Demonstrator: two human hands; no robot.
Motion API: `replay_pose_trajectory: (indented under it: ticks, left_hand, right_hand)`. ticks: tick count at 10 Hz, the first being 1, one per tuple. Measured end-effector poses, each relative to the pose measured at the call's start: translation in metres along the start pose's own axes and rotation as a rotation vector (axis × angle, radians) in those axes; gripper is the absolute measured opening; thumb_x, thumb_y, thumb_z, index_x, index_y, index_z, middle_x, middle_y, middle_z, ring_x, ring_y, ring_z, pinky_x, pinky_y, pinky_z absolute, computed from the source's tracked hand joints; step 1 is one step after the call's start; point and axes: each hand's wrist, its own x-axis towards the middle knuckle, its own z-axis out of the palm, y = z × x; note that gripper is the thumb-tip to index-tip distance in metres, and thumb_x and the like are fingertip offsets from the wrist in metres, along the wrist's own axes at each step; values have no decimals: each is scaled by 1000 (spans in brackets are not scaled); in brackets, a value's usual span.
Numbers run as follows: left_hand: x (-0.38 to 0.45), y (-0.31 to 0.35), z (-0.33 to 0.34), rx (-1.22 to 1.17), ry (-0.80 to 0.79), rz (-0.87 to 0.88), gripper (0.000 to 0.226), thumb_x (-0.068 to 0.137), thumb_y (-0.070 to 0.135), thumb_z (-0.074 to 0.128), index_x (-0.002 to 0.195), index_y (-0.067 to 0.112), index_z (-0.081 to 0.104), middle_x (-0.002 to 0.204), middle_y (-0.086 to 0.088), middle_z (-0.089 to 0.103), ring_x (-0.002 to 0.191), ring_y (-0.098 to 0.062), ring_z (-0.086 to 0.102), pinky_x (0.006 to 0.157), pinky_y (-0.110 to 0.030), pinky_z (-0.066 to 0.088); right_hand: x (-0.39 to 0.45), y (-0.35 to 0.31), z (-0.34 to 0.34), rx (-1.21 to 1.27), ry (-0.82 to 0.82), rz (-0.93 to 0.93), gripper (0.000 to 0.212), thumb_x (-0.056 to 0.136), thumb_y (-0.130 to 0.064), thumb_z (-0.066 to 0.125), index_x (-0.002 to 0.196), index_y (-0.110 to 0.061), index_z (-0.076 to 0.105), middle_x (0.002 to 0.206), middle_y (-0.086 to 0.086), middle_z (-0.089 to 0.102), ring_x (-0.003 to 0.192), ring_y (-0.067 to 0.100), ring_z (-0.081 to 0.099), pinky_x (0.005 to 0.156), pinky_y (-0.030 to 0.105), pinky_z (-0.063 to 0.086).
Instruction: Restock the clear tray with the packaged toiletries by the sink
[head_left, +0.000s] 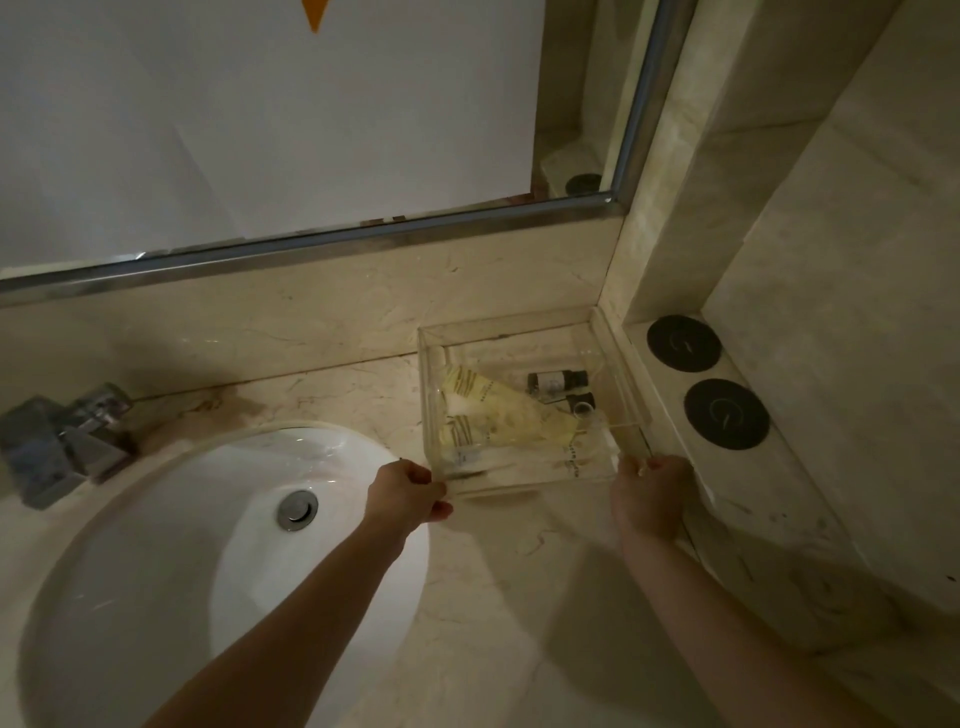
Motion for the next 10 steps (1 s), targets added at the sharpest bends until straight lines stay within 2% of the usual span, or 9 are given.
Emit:
replay_pose_trajectory:
  ticks: [1, 2, 3, 5, 6, 7, 8, 9, 10]
  left_hand:
    - [1, -1, 1, -2, 21, 15, 12, 78, -3, 68, 86, 2, 60, 82, -14, 68, 66, -26, 72, 69, -33, 60]
    - [2, -4, 5, -85, 77, 12, 12, 79, -1, 69, 83, 3, 58, 80, -13, 67, 66, -27, 73, 73, -35, 59]
    - [7, 1, 8, -206, 122, -26, 15, 78, -7, 67, 82, 2, 56, 85, -15, 63, 72, -30, 72, 80, -39, 59]
    - [17, 18, 12, -332, 170, -60, 28, 72, -17, 64, 84, 4, 50, 86, -16, 59, 86, -36, 70, 86, -44, 57]
    - [21, 27, 14, -411, 175, -80, 33, 73, -18, 58, 96, 3, 48, 93, -17, 56, 88, -38, 69, 86, -43, 57]
    - [19, 32, 15, -492, 143, -106, 37, 76, -18, 52, 104, 5, 46, 100, -16, 52, 87, -36, 70, 74, -34, 58]
    - [15, 34, 13, -492, 114, -114, 36, 78, -17, 53, 104, 7, 46, 105, -17, 52, 87, -35, 70, 64, -27, 56]
    - [19, 35, 12, -475, 94, -121, 33, 80, -15, 52, 104, 8, 47, 104, -17, 53, 86, -34, 71, 62, -27, 56]
    - [15, 34, 6, -424, 71, -92, 25, 82, -12, 52, 100, 6, 48, 103, -18, 54, 86, -35, 70, 77, -36, 59]
  right_hand:
    - [-1, 2, 1, -11, -8, -17, 30, 93, -15, 56, 118, -9, 41, 98, 10, 52, 82, 29, 59, 69, 42, 54]
    - [5, 3, 7, 226, -95, 130, 30, 93, -3, 52, 119, -14, 43, 105, 17, 56, 78, 27, 65, 57, 31, 56]
    - [7, -3, 9, 365, -100, 148, 36, 91, 6, 50, 121, -13, 44, 104, 18, 57, 75, 23, 64, 54, 26, 53]
    - [14, -15, 20, 658, -154, 328, 48, 83, 11, 57, 124, -12, 46, 107, 19, 61, 88, 27, 67, 55, 24, 57]
    - [17, -22, 28, 807, -240, 438, 34, 84, 5, 62, 116, -5, 57, 109, 16, 66, 91, 25, 68, 64, 27, 58]
    - [21, -27, 35, 842, -297, 464, 26, 87, -4, 60, 113, -4, 62, 111, 12, 68, 93, 20, 67, 71, 27, 58]
    - [23, -26, 37, 845, -301, 473, 28, 88, -3, 57, 115, -3, 62, 113, 13, 67, 91, 17, 65, 66, 25, 56]
    - [26, -25, 37, 764, -305, 478, 25, 87, -3, 59, 112, 0, 62, 109, 12, 65, 86, 17, 63, 57, 21, 56]
    - [20, -25, 29, 544, -253, 461, 9, 90, -5, 53, 90, -5, 62, 95, 11, 61, 70, 15, 56, 58, 21, 47]
